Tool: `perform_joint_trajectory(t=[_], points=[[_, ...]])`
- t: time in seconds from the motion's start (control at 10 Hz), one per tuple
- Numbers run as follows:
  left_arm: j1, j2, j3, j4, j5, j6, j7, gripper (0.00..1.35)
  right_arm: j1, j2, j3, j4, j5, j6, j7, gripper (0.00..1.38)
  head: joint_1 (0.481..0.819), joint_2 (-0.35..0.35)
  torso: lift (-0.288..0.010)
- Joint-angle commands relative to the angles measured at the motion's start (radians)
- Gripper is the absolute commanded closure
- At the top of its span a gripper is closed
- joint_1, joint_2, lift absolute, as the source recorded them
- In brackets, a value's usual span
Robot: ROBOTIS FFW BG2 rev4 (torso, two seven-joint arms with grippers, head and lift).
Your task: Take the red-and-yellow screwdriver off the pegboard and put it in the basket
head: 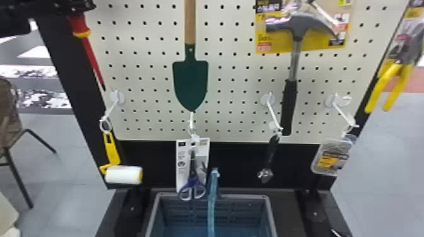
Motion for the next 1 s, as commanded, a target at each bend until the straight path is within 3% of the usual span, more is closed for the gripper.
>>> perform_joint_trajectory(t=[0.0, 0.9], points=[[-0.002, 0.000, 0.000, 0.000, 0.000, 0.000, 0.000, 1.19, -0.001, 0.001, 0.000, 0.000, 0.000, -0.001, 0.000, 0.48, 0.549, 0.000, -0.100], [0.004, 0.000, 0.000, 0.000, 0.008, -0.006, 0.000, 1.19, 0.001, 0.001, 0.000, 0.005, 0.000, 0.001, 0.000, 0.48, 0.549, 0.000, -0.100]])
